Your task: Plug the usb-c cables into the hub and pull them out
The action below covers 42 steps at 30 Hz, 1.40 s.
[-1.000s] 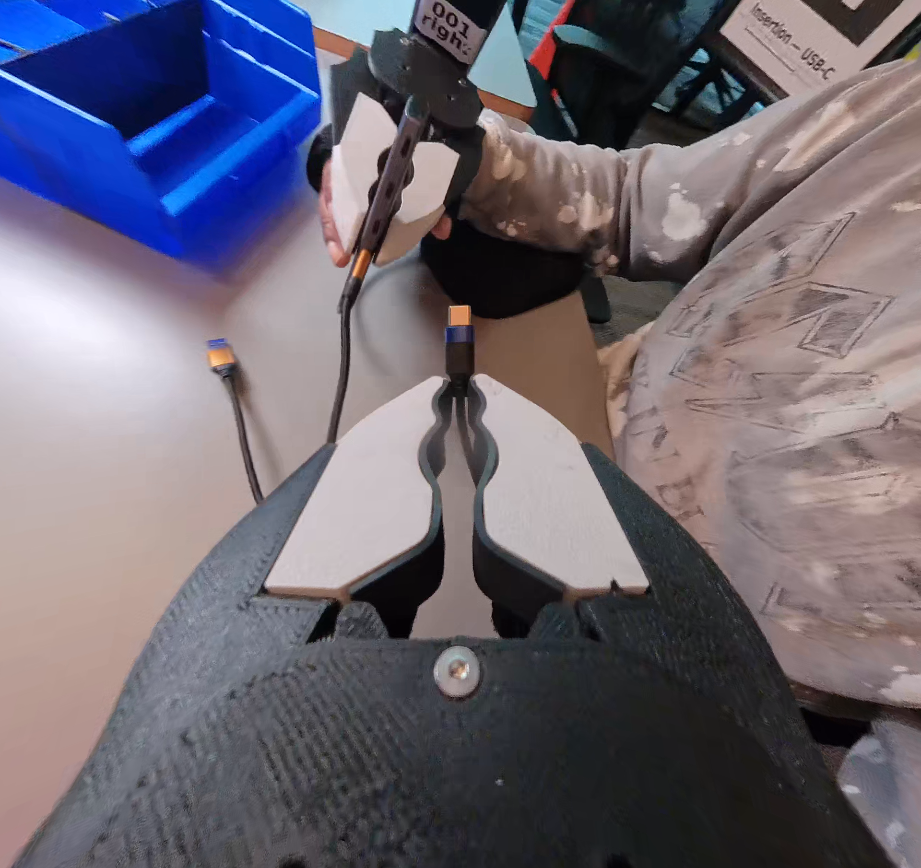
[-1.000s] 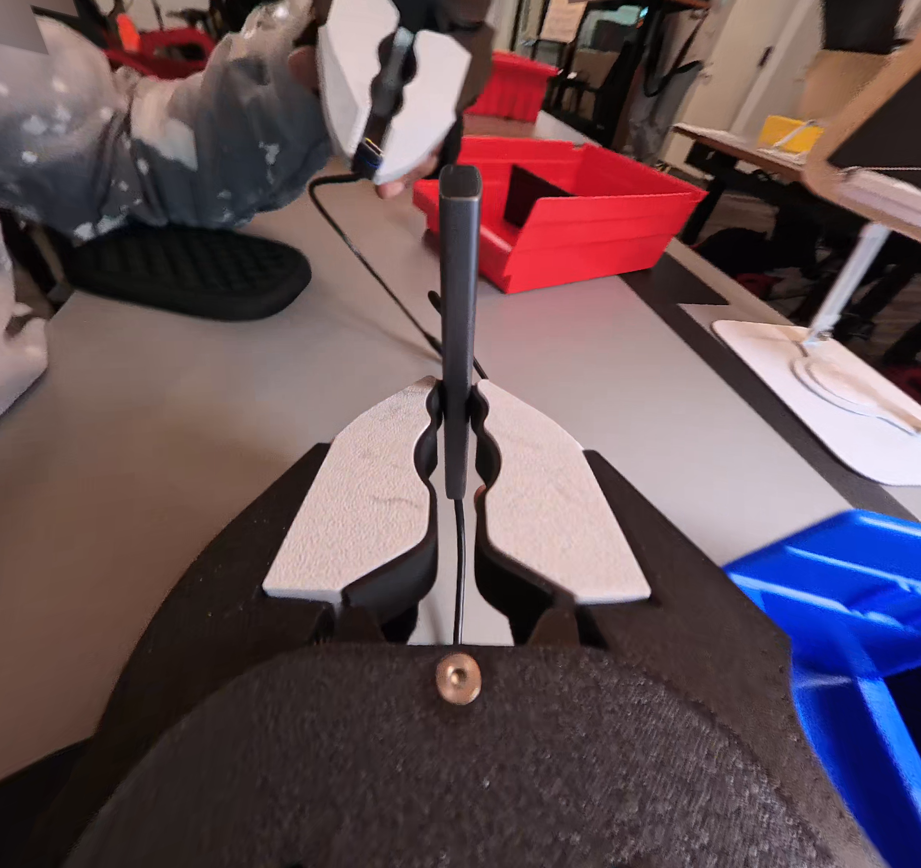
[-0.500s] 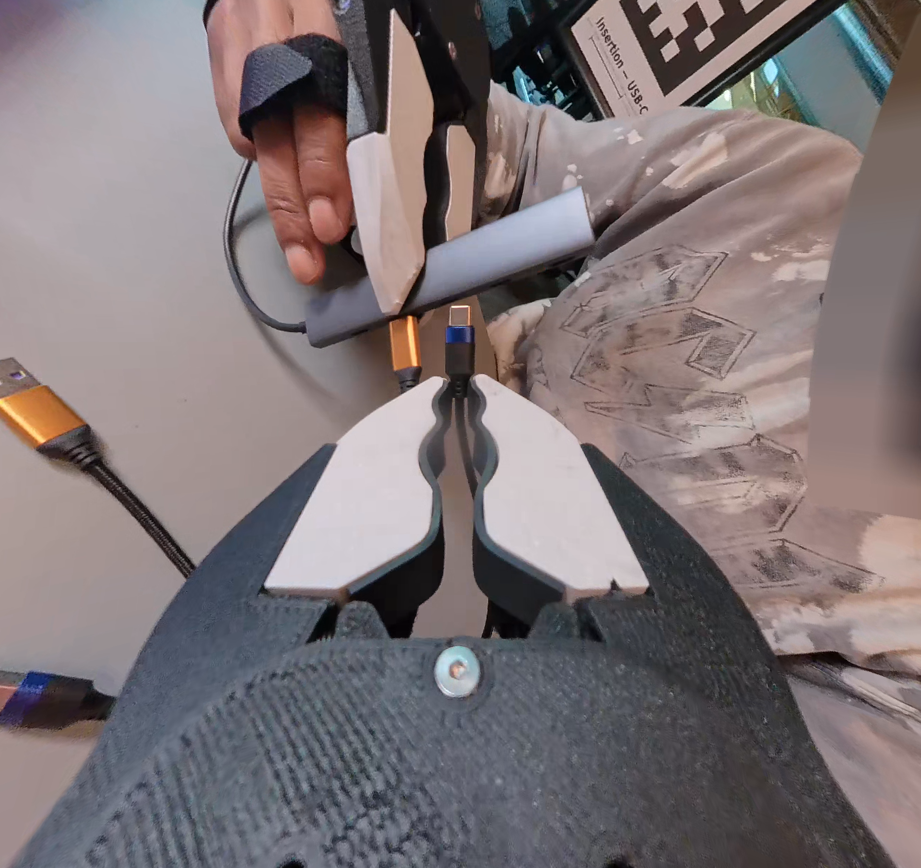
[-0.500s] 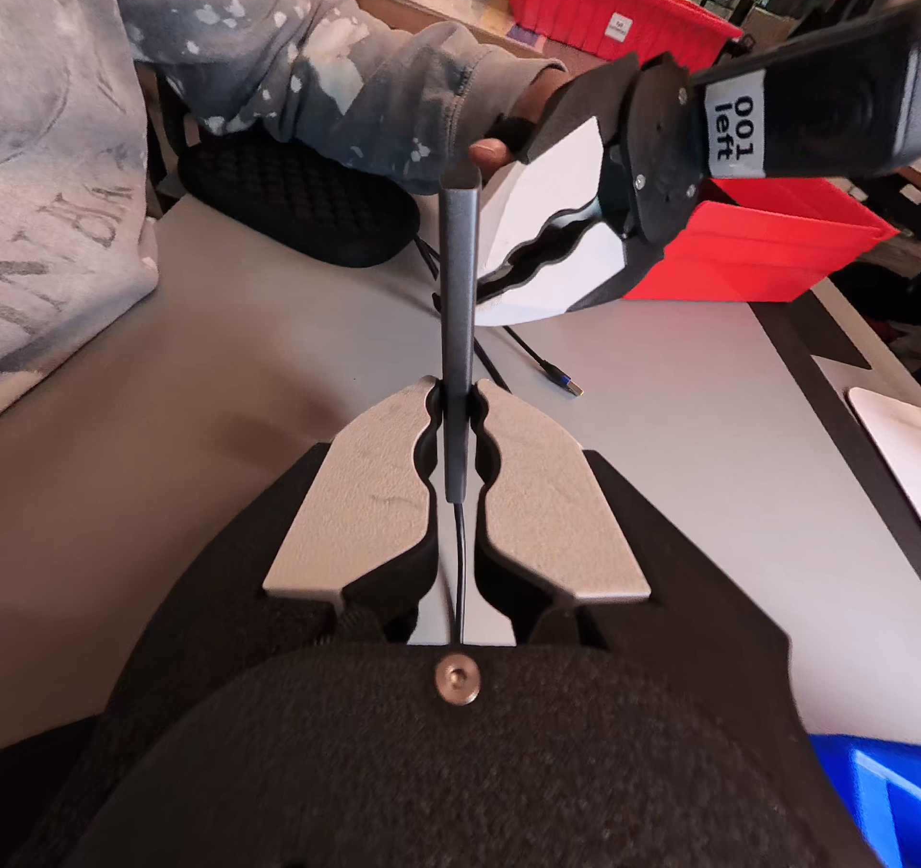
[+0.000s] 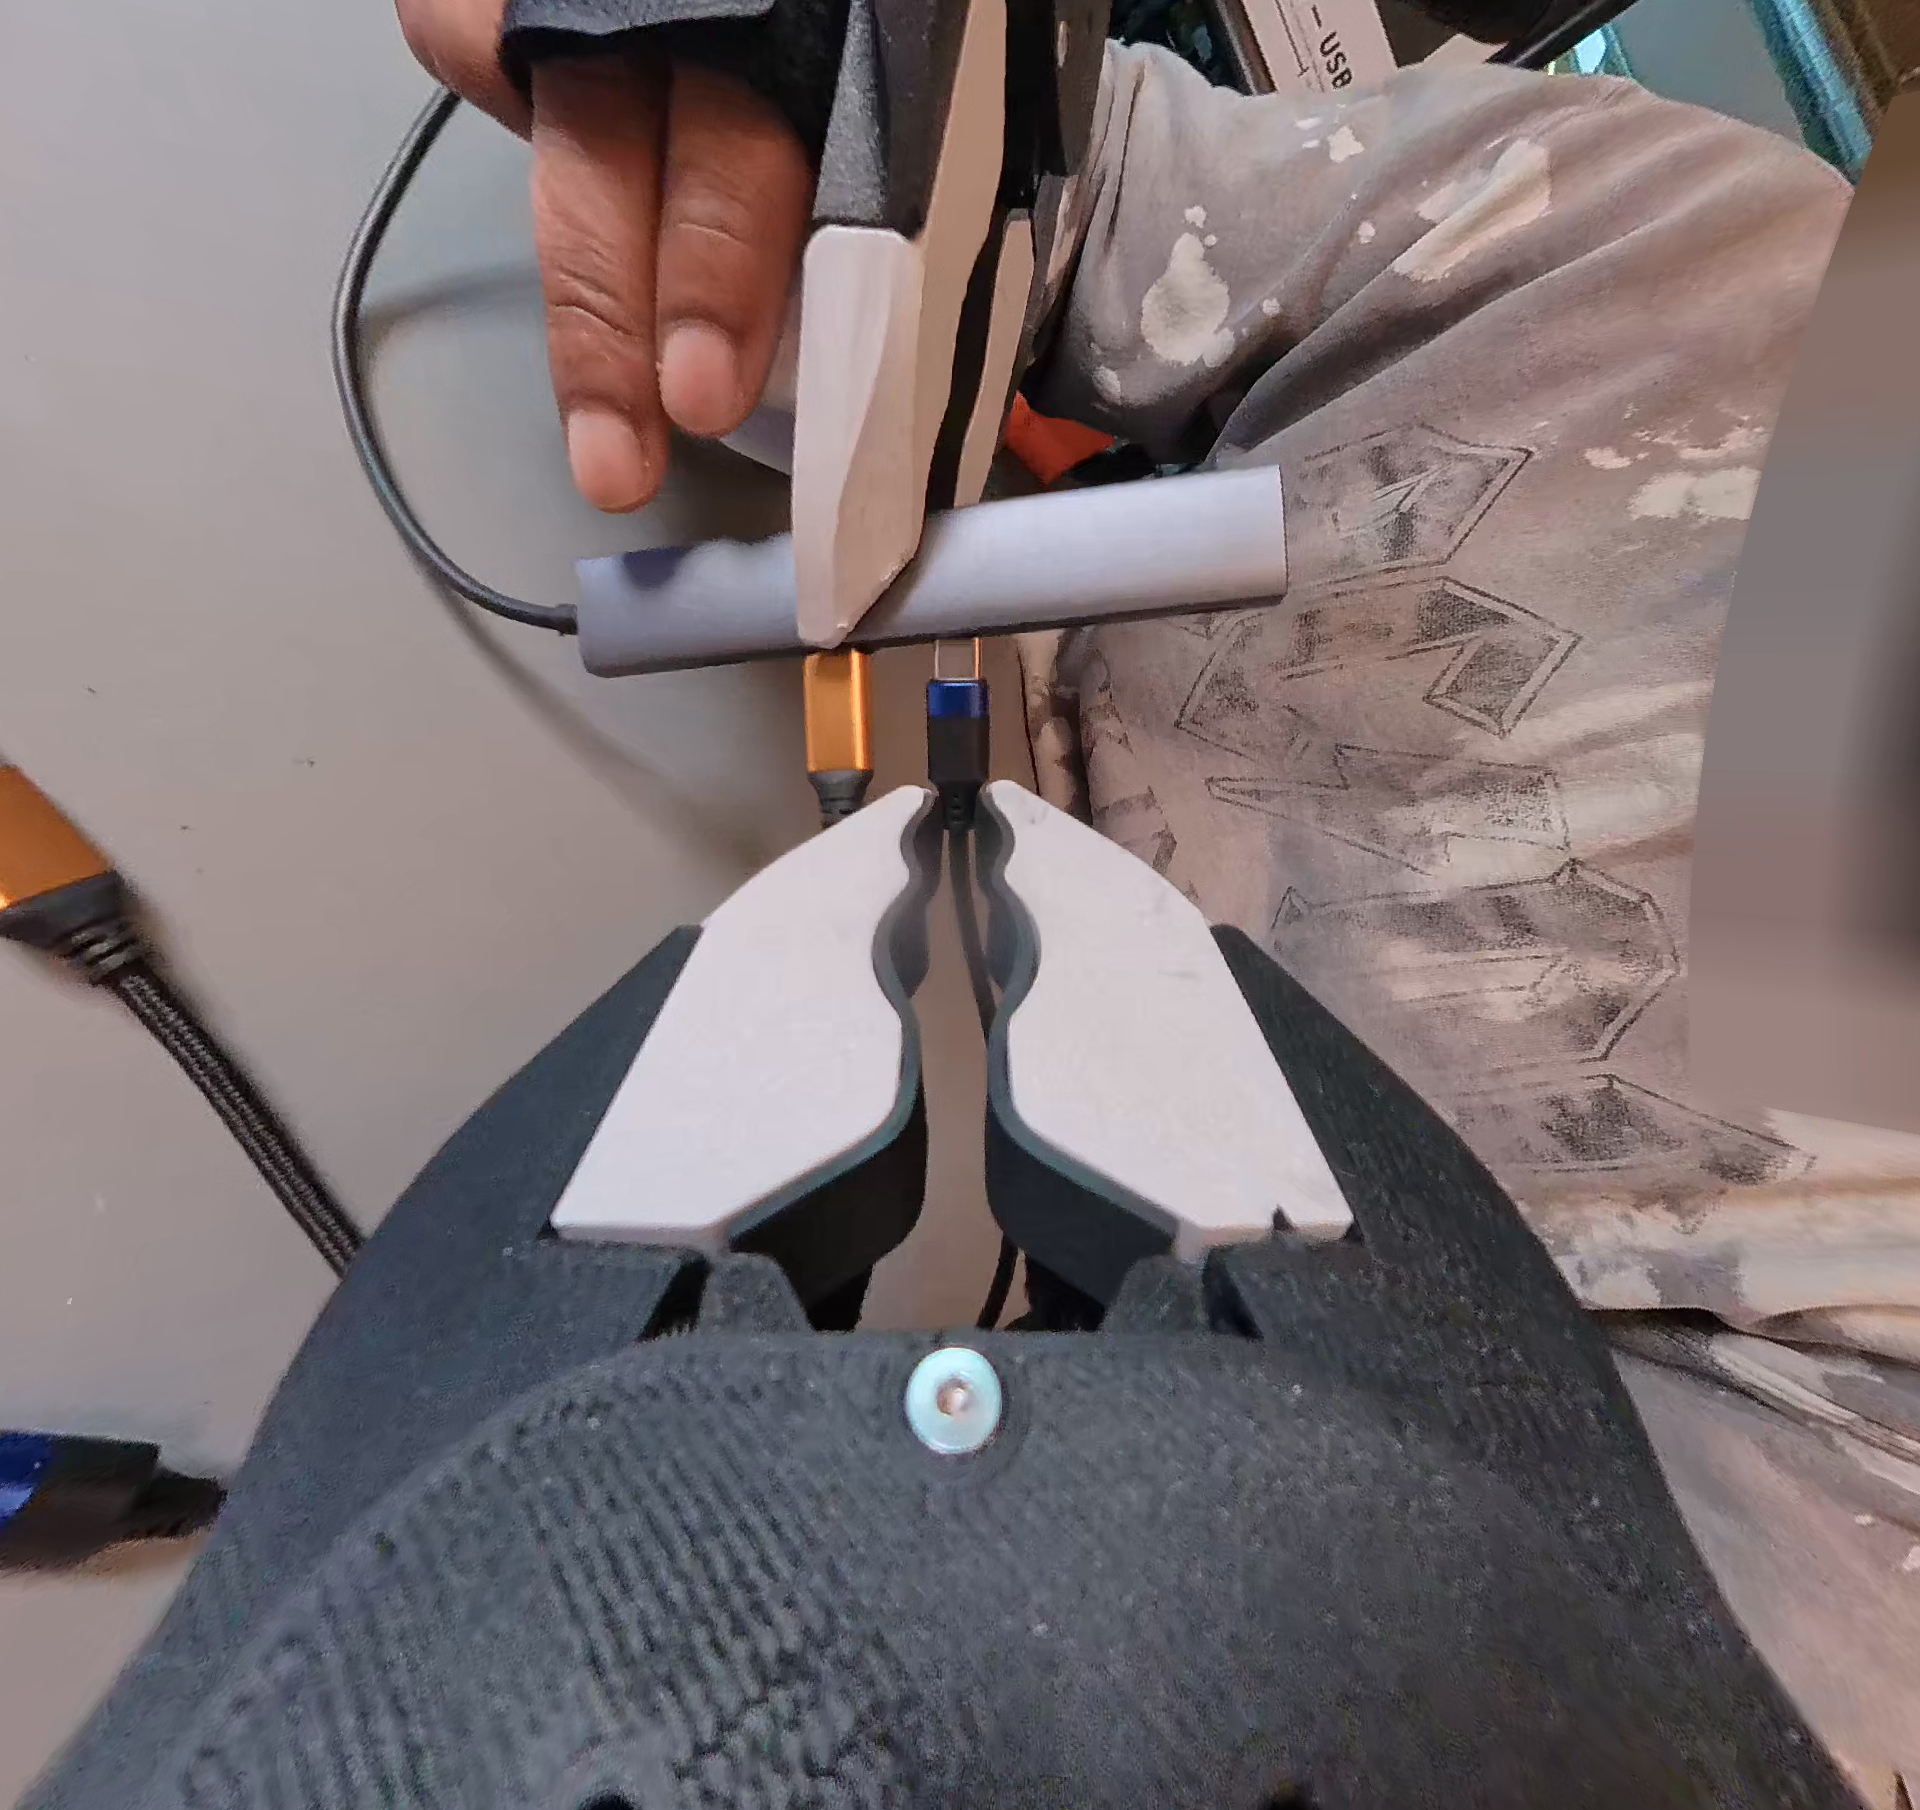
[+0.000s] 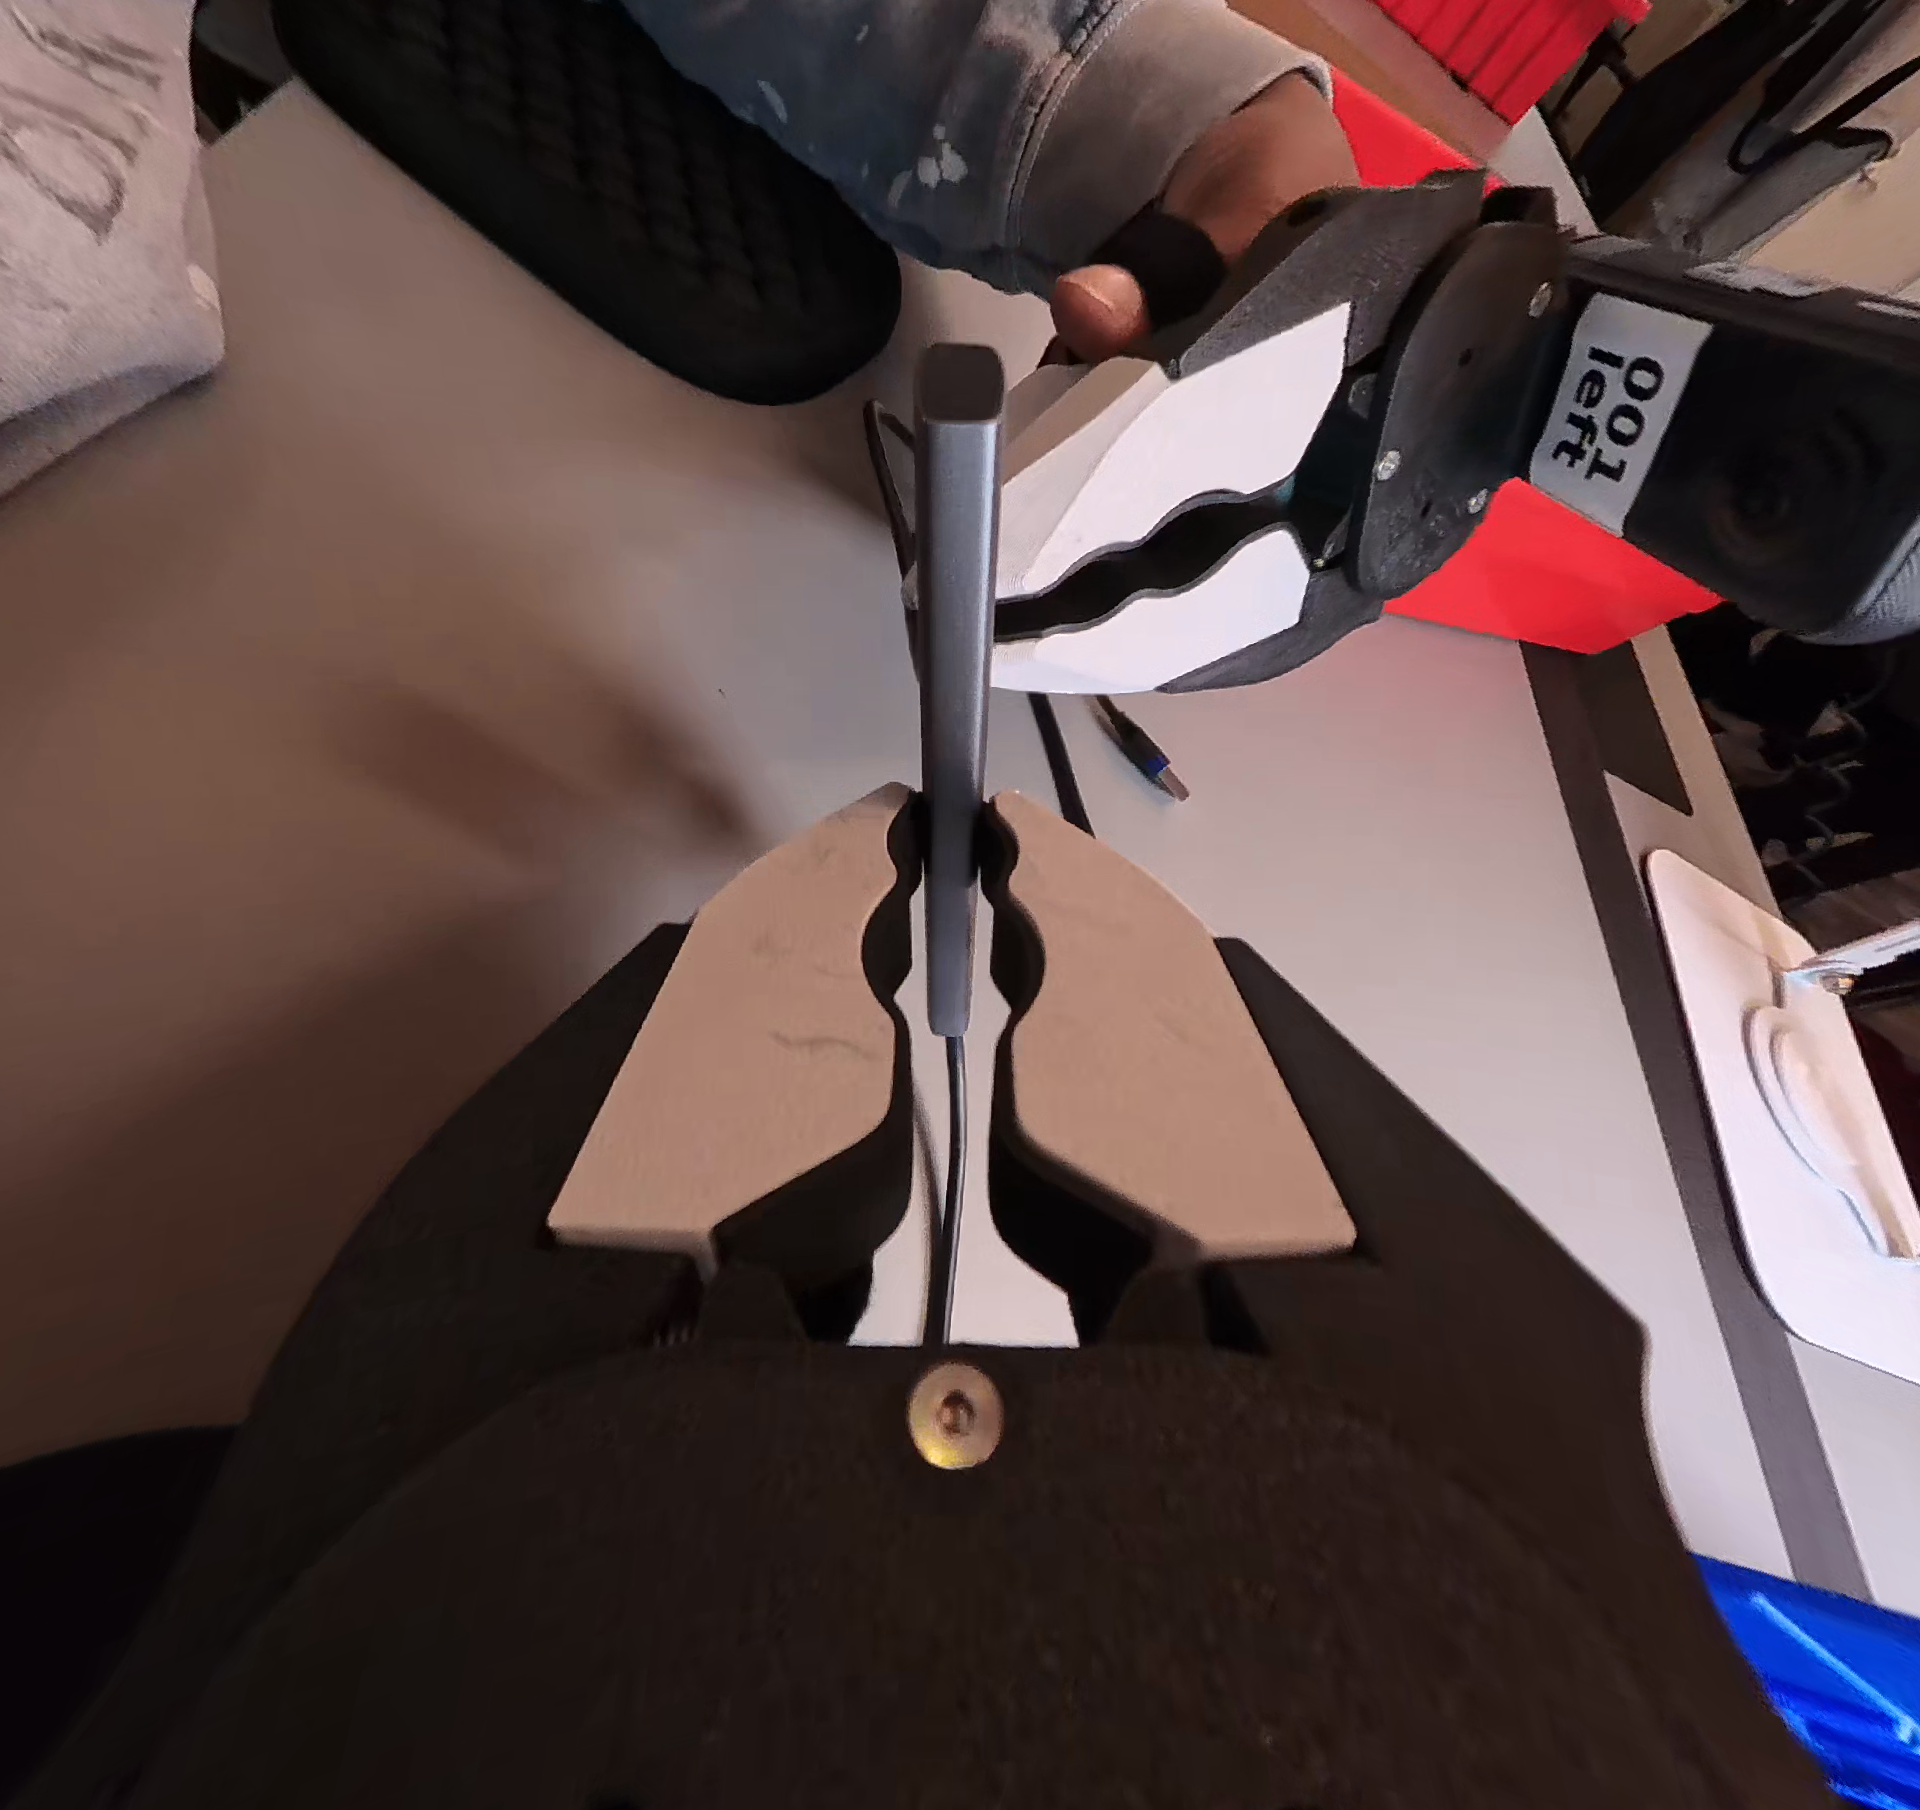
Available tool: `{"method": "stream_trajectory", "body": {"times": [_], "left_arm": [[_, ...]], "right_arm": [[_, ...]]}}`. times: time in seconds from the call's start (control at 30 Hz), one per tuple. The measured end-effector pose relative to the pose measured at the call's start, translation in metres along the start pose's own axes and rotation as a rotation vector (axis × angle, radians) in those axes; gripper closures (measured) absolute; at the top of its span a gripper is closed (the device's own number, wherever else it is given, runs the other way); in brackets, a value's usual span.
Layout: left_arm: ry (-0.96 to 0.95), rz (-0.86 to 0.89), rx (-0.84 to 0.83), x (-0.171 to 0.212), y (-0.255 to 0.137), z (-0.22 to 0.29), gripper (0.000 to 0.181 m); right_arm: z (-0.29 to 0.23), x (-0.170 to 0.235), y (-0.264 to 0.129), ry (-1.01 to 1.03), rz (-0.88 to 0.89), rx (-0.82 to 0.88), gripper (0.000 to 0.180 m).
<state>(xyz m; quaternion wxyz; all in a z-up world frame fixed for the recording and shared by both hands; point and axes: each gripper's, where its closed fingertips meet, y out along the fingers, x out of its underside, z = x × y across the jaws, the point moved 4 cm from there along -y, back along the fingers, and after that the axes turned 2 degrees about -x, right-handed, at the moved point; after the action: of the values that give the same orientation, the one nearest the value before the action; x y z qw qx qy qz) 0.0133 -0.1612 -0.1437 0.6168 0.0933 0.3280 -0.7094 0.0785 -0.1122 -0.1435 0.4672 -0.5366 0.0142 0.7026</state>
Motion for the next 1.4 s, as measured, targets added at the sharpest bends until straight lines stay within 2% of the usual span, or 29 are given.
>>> {"method": "stream_trajectory", "body": {"times": [0.33,0.57,0.77,0.87,1.0,1.07,1.13,1.27,1.4], "left_arm": [[-0.019,0.000,-0.023,0.001,0.002,-0.005,0.175],[-0.030,0.072,-0.072,-0.007,-0.003,-0.010,0.175],[0.144,0.130,-0.313,-0.021,-0.017,-0.007,0.171],[0.249,0.125,-0.417,-0.024,-0.022,-0.003,0.160],[0.392,0.126,-0.559,-0.031,-0.026,0.002,0.161],[0.456,0.123,-0.643,-0.035,-0.028,0.004,0.169],[0.488,0.104,-0.685,-0.036,-0.027,0.006,0.176],[0.498,0.107,-0.718,-0.038,-0.031,0.007,0.177],[0.515,0.117,-0.721,-0.039,-0.038,0.012,0.173]], "right_arm": [[-0.004,0.002,0.005,-0.102,-0.097,0.014,0.170],[0.005,0.011,0.007,-0.060,-0.185,0.087,0.170],[0.019,0.014,0.001,0.129,-0.090,0.116,0.170],[0.026,0.016,-0.004,0.217,-0.031,0.119,0.170],[0.032,0.016,-0.012,0.324,0.027,0.118,0.170],[0.033,0.015,-0.013,0.357,0.025,0.105,0.170],[0.033,0.014,-0.012,0.388,0.000,0.099,0.170],[0.035,0.010,-0.012,0.444,-0.033,0.095,0.170],[0.038,0.003,-0.013,0.484,0.013,0.084,0.170]]}}
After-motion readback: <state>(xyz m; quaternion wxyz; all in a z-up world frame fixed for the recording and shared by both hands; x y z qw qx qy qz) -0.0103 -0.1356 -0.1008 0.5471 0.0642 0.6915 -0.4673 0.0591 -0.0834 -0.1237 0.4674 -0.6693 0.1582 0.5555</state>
